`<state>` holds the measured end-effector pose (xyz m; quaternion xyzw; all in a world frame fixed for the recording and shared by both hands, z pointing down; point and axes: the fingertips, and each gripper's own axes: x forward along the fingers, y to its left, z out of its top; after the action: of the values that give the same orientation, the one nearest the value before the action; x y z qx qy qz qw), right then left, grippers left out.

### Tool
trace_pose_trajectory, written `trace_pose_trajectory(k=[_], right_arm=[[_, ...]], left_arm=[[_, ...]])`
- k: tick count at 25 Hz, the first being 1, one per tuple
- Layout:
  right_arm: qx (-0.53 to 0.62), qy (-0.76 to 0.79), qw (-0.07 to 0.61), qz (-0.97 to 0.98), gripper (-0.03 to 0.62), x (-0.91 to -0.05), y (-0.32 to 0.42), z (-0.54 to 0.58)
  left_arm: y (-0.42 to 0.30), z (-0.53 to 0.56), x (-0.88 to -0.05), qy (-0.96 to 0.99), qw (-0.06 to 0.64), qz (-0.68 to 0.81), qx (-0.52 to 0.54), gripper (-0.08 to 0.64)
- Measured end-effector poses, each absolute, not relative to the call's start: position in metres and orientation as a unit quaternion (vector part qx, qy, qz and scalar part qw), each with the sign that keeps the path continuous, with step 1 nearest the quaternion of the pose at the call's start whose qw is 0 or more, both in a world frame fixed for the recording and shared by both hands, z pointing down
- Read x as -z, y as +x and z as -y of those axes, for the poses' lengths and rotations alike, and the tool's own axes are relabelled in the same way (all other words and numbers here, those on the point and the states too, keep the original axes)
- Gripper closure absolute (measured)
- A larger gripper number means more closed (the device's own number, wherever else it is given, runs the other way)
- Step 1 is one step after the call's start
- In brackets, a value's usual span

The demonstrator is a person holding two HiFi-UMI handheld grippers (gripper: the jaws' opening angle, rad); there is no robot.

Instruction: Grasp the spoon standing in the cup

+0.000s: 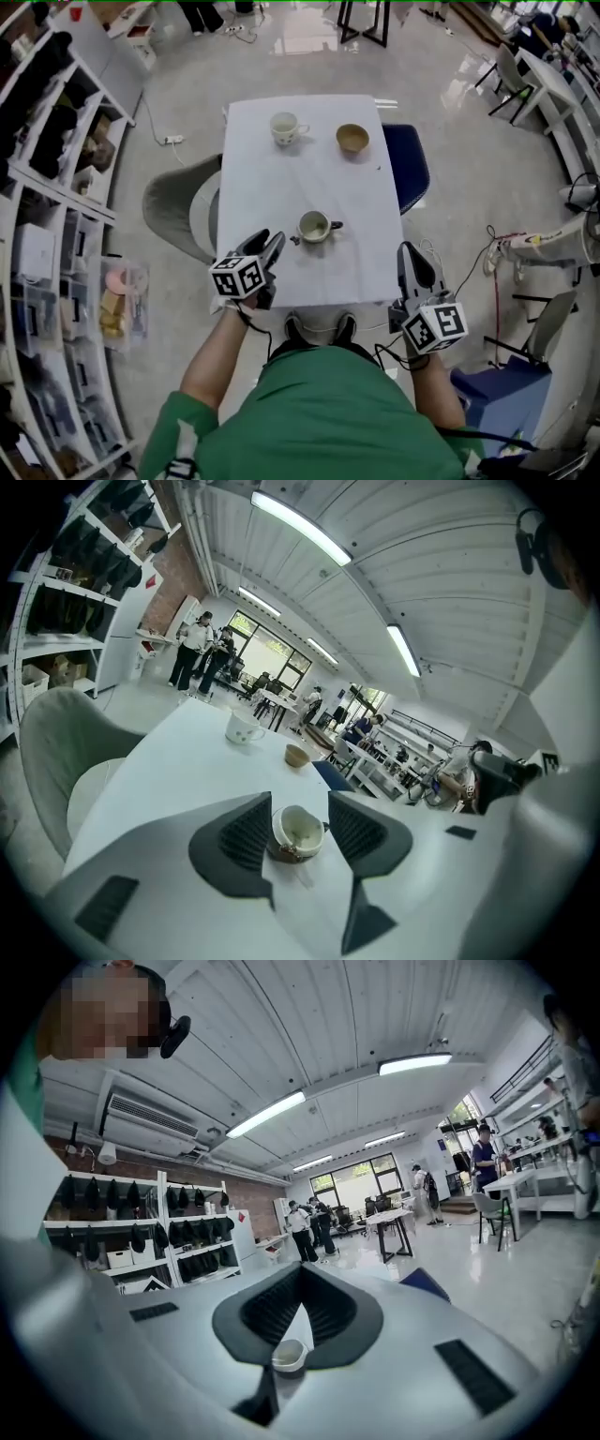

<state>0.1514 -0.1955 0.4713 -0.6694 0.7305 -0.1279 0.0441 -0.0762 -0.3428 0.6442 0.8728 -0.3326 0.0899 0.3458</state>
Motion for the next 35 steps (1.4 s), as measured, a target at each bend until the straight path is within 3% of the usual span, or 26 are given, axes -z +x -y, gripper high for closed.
trace_pose_trajectory(k=[15, 25, 28, 35], right_arm=[[0.140, -0.706, 0.045, -0.692, 0.578, -0.483, 0.181, 0.184], [0.142, -0.705, 0.042, -0.693, 0.577, -0.485, 0.189, 0.187], [0.143, -0.708, 0.043, -0.690, 0.577, -0.485, 0.193, 0.185], [0.145, -0.709, 0.046, -0.688, 0.578, -0.486, 0.196, 0.177]], left_arm=[[-0.042, 0.335, -0.714, 0.851, 0.413, 0.290, -0.146, 0.357], [-0.021, 0.328, -0.738, 0.744, 0.616, 0.254, -0.047, 0.358], [-0.019, 0.333, -0.739, 0.727, 0.636, 0.256, -0.030, 0.359], [-0.024, 0.337, -0.740, 0.719, 0.636, 0.281, -0.031, 0.466]])
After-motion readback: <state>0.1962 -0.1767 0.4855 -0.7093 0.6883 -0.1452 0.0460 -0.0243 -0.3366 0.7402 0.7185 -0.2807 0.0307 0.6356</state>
